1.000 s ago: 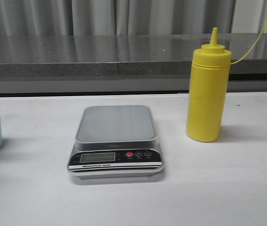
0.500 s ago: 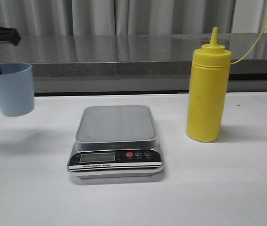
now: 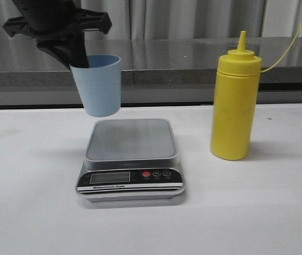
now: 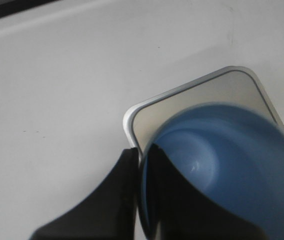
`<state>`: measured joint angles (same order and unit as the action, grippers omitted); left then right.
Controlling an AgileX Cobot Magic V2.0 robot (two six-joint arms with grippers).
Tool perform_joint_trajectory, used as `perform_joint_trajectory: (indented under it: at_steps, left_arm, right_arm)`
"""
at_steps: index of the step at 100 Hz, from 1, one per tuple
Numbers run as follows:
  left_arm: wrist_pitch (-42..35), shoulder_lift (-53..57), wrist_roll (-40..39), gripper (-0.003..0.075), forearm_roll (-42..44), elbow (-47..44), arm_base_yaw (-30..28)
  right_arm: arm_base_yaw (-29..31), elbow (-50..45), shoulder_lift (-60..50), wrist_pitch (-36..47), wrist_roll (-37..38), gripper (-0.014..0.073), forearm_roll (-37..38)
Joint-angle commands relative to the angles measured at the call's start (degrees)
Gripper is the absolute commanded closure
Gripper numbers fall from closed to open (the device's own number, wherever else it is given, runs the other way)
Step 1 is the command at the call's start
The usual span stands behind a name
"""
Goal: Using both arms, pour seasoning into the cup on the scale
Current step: 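Lift the blue cup with the left gripper and carry it over the scale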
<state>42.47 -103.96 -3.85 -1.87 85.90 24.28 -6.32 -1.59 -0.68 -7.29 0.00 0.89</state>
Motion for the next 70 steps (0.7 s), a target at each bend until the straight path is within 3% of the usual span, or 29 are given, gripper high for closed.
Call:
perform_joint_trajectory:
  at_steps: [1,30,70]
  left_arm:
    - [-2.2,0.53,-0.04,0.074,-0.48,3.48,1.58]
    - [-2.42,-3.63,-0.04,0.074,-0.48,5.6,4.97]
    - [-2.31,-4.76,-0.04,0.074,-0.61,5.6,5.44]
  right_arm:
    - [0.22,1.23,-1.05,5.08,0.0,0.0661,0.65]
    - [0.22,1.23,-1.05,5.08,0.0,0.0661,0.65]
    - [0.22,1.23,-1.05,5.08,0.0,0.0661,0.65]
